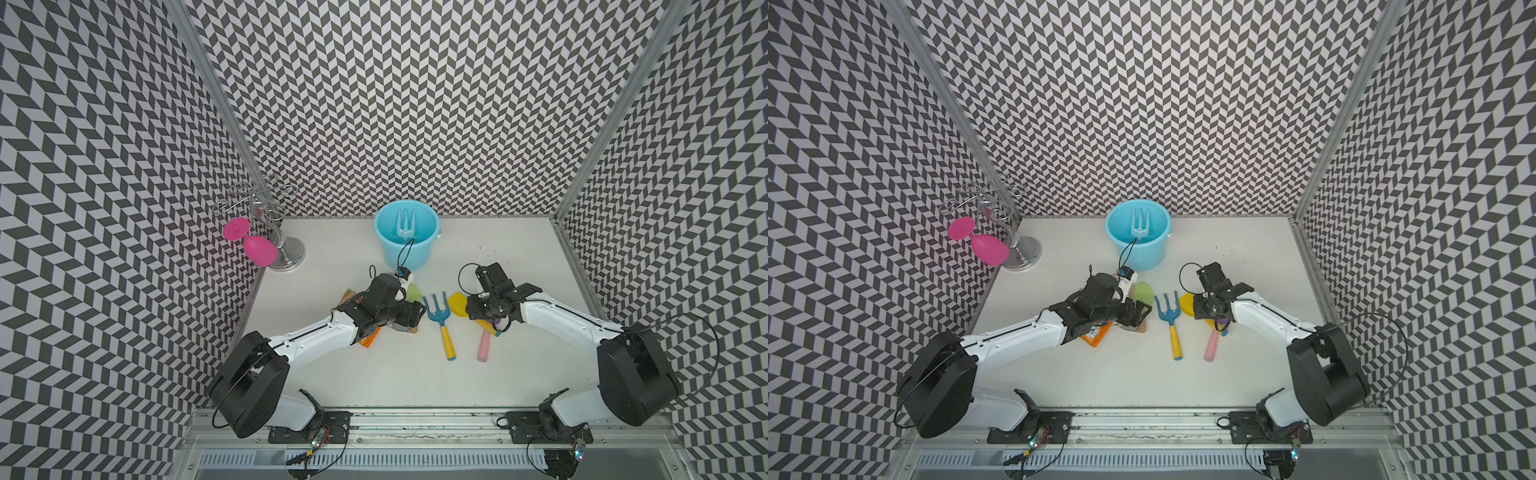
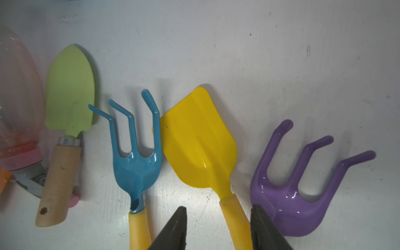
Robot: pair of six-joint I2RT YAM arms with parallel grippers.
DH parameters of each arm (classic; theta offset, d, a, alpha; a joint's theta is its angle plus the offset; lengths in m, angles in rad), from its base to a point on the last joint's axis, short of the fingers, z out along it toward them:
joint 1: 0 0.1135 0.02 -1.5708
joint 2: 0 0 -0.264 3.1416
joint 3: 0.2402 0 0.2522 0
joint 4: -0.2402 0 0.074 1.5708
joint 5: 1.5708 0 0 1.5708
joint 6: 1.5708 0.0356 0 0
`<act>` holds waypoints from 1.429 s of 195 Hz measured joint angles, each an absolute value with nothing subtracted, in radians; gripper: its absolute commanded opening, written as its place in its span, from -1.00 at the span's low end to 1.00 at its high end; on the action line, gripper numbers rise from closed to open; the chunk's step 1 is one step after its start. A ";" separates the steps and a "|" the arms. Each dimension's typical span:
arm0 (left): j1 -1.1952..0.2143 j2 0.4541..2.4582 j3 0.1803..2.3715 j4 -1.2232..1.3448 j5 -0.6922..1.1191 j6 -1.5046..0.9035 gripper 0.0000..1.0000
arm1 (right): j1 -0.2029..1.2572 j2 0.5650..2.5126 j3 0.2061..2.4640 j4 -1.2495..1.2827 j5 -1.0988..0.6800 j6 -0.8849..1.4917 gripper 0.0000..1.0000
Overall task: Organize the gardening tools
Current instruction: Pick up the gardening tool from the center of the board.
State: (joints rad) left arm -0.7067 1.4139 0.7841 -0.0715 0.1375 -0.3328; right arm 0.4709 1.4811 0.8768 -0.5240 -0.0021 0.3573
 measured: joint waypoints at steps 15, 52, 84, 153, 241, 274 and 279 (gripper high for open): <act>-0.707 1.414 0.784 -0.072 0.132 -0.332 0.59 | 0.476 1.494 0.865 -0.524 -0.011 0.357 -0.02; -0.707 1.414 0.784 -0.072 0.123 -0.332 0.60 | 0.496 1.521 0.855 -0.524 -0.020 0.357 -0.05; -0.706 1.414 0.784 -0.071 0.117 -0.332 0.60 | 0.511 1.544 0.856 -0.523 -0.025 0.356 -0.08; -0.704 1.420 0.784 -0.070 0.116 -0.332 0.59 | 0.517 1.605 0.857 -0.510 -0.023 0.357 -0.30; -0.695 1.420 0.784 -0.070 0.102 -0.335 0.60 | 0.514 1.607 0.859 -0.495 0.000 0.369 -0.75; -0.672 1.415 0.784 -0.070 0.100 -0.343 0.60 | 0.482 1.539 0.860 -0.501 0.012 0.382 -0.82; -0.667 1.413 0.784 -0.070 0.100 -0.346 0.60 | 0.474 1.525 0.862 -0.503 0.015 0.384 -0.82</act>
State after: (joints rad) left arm -0.6670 1.4132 0.7841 -0.0700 0.1001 -0.3462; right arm 0.4740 1.5246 0.8616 -0.5026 0.0151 0.3843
